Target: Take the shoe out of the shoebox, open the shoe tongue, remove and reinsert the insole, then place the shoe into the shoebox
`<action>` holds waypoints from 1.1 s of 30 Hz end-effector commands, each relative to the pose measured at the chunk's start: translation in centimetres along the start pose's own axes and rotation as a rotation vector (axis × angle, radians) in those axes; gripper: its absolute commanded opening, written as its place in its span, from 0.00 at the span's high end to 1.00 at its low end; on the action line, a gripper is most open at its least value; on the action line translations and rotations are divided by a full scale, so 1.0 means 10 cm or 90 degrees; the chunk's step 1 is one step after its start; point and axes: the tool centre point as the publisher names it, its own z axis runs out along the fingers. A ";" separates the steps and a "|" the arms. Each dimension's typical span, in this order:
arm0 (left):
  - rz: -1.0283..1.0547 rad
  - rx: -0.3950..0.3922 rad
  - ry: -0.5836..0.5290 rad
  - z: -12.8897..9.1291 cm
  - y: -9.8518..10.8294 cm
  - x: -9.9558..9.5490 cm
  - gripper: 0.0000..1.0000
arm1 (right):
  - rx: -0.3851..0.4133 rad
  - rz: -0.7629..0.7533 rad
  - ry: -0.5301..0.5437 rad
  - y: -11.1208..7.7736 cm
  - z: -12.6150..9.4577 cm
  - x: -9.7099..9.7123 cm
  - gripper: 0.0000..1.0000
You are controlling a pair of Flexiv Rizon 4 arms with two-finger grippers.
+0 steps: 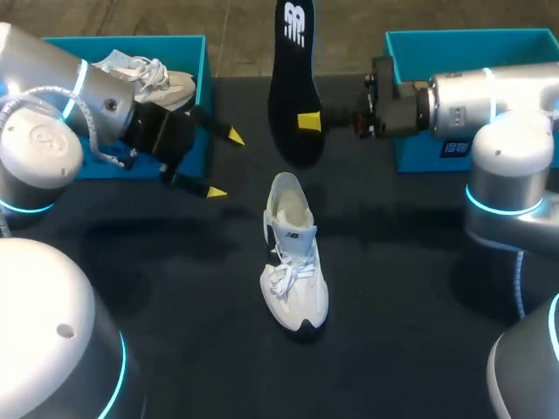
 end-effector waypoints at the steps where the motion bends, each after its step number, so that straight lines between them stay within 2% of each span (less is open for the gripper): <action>1: -0.012 -0.017 0.010 0.09 0.02 -0.06 0.00 | -0.009 -0.007 0.021 -0.16 0.10 -0.14 1.00; 5: -0.024 -0.026 0.019 0.14 0.07 -0.05 0.00 | 0.001 -0.005 0.051 -0.35 0.14 -0.20 1.00; 20: -0.072 -0.050 0.017 0.35 0.09 0.19 0.00 | 0.001 -0.005 0.051 -0.35 0.14 -0.20 1.00; 28: -0.103 -0.069 0.016 0.42 0.02 0.27 0.00 | 0.004 0.029 0.073 -0.65 0.23 -0.27 1.00; 33: -0.138 -0.086 0.044 0.40 -0.04 0.33 0.00 | 0.007 0.043 0.079 -0.75 0.27 -0.29 1.00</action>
